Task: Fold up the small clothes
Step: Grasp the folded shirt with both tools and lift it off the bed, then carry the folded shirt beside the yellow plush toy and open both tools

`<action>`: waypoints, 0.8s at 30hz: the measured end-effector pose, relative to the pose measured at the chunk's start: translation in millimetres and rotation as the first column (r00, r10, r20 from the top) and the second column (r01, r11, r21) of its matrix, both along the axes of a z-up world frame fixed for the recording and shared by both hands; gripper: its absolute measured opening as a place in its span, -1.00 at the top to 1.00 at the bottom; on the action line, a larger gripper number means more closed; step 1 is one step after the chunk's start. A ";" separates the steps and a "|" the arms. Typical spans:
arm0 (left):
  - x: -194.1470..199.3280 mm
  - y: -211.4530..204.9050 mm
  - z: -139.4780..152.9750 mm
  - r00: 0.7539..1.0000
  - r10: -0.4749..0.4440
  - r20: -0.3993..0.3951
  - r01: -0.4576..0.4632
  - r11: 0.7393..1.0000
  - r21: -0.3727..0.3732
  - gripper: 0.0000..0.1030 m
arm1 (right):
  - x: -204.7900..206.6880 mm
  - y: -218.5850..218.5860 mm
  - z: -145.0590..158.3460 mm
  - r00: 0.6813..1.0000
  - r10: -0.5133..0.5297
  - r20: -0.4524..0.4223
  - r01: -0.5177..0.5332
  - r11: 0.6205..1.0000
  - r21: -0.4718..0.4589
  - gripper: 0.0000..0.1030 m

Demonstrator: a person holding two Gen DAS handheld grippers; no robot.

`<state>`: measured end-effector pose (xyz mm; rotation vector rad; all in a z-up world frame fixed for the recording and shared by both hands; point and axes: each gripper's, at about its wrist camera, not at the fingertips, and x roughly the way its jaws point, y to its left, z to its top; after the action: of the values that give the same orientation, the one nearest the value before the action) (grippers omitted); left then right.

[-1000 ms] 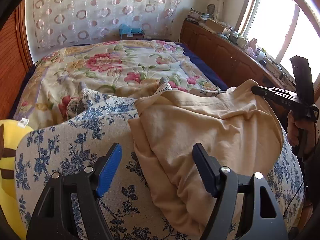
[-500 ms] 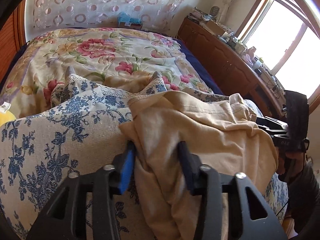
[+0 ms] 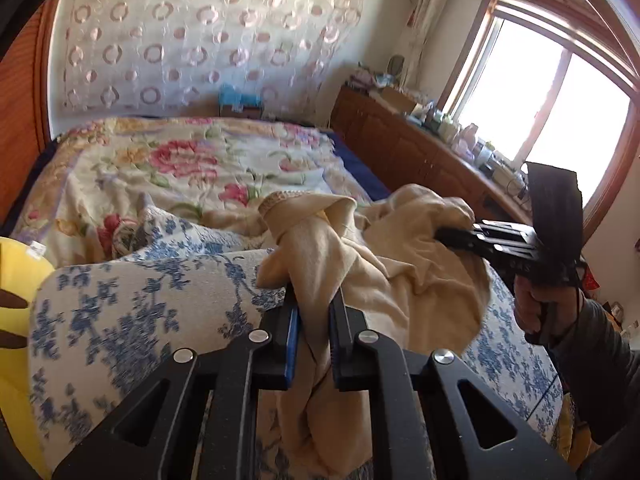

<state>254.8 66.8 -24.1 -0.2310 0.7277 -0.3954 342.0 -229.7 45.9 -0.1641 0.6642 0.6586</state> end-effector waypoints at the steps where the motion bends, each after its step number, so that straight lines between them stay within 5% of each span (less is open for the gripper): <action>1: -12.1 7.0 5.3 1.000 0.021 0.020 -0.021 1.000 -0.003 0.74 | -1.7 9.2 8.1 0.999 0.021 0.024 -0.021 1.000 -0.002 0.77; 7: -66.9 66.2 12.6 0.980 0.189 0.061 -0.188 0.982 -0.028 0.74 | 4.2 88.5 25.5 0.986 0.145 0.089 -0.143 0.989 -0.022 0.77; 14: -116.7 131.0 -25.0 0.927 0.375 -0.001 -0.375 0.926 -0.040 0.85 | 47.8 223.7 4.2 0.944 0.311 0.106 -0.301 0.948 -0.098 0.77; 24: -150.0 170.4 -60.0 0.888 0.456 -0.052 -0.459 0.886 -0.071 0.86 | 71.8 348.6 -28.4 0.871 0.482 0.094 -0.463 0.870 -0.171 0.77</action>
<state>104.8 237.1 -84.1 -0.4776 0.6657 0.0320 413.8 118.8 17.5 -0.5147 0.5422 1.0639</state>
